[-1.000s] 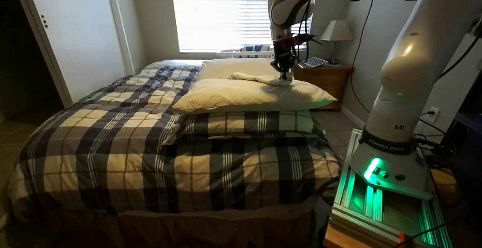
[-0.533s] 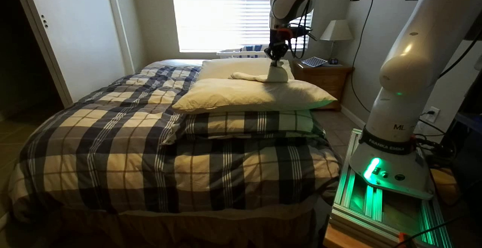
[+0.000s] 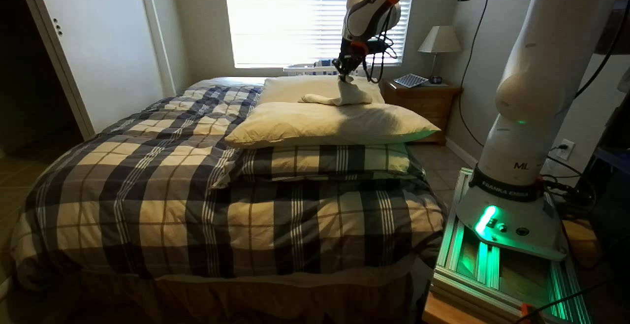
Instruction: Fold the white towel twice in a triangular shape
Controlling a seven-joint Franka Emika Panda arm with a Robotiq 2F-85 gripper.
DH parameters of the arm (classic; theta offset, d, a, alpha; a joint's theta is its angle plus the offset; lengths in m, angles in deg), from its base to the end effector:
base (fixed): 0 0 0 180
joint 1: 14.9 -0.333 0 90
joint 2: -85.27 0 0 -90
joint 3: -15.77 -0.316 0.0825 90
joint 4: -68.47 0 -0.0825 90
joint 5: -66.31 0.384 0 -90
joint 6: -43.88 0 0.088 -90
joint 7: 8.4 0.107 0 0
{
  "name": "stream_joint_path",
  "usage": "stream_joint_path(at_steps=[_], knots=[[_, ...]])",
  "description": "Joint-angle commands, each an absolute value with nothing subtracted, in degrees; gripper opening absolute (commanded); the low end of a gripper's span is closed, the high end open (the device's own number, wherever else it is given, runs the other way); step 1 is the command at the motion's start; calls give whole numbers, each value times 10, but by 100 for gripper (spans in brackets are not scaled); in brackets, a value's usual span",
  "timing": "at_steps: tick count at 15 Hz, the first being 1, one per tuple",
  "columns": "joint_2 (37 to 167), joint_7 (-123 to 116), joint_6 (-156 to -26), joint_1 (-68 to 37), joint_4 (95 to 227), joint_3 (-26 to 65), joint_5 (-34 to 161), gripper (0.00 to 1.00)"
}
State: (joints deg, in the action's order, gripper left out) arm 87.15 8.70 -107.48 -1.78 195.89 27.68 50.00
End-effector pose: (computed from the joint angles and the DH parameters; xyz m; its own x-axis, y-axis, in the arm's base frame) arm 0.5137 -0.2312 0.4002 0.8118 -0.4275 0.3977 -0.5054 -0.8556 0.1119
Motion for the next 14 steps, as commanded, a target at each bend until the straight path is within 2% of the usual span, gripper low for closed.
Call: stream_joint_path(at_steps=[1, 11, 12, 13, 14], knots=[[926, 74, -1123, -22, 1914, 284, 506, 4], [991, 40, -1184, -50, 1854, 283, 528, 5], [993, 40, -1185, -51, 1852, 284, 531, 31], [994, 39, -1185, -51, 1849, 285, 534, 31], [993, 37, -1179, -50, 1849, 284, 541, 38]])
